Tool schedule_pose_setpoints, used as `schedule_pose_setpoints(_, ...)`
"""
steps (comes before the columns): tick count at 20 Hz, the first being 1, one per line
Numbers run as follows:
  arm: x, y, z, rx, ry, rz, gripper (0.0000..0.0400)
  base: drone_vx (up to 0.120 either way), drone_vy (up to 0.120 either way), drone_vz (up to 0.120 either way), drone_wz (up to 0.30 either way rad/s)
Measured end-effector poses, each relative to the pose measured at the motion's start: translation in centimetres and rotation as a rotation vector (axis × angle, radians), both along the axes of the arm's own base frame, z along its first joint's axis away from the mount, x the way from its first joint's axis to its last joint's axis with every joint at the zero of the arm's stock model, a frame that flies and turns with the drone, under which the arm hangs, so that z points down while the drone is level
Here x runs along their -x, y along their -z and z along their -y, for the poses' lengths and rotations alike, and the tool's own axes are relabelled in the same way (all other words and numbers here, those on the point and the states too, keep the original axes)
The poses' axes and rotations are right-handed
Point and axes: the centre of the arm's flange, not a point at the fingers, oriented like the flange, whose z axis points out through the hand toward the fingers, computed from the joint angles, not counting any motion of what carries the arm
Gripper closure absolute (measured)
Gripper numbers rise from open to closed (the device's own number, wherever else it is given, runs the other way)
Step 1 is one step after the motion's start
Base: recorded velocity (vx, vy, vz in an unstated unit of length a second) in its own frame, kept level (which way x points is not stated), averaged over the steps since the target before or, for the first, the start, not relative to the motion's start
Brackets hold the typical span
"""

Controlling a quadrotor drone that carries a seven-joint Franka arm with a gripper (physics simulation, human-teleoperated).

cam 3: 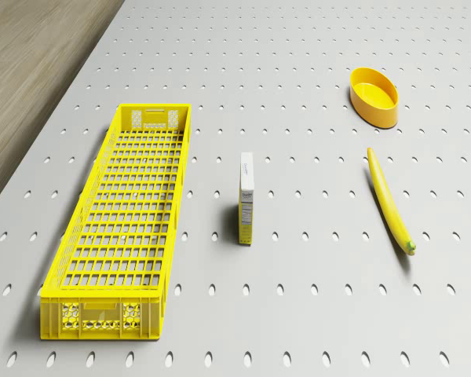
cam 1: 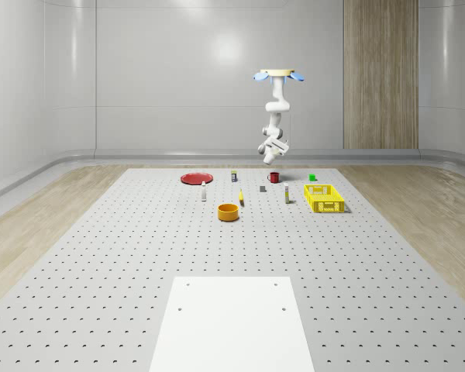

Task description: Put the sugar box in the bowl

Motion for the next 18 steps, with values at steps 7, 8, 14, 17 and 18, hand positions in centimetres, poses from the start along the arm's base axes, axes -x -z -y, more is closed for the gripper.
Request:
schedule_pose_setpoints(7, -0.3, 9.4, -3.5, 1.057, 0.037, 0.000, 0.0000, 0.120, 0.000, -0.120, 0.000)
schedule_pose_setpoints(8, -0.4, 11.1, -3.0, 1.227, 0.043, 0.000, 0.0000, 0.120, 0.000, -0.120, 0.000)
schedule_pose_setpoints(14, -0.5, 16.6, 1.8, 1.983, 0.069, -0.002, 0.0000, 0.120, 0.000, -0.120, 0.000)
schedule_pose_setpoints(17, -0.5, 17.3, 3.6, 2.178, 0.072, -0.003, 0.0000, 0.120, 0.000, -0.120, 0.000)
schedule_pose_setpoints(18, -0.5, 17.4, 4.0, 2.224, 0.073, -0.003, 0.0000, 0.120, 0.000, -0.120, 0.000)
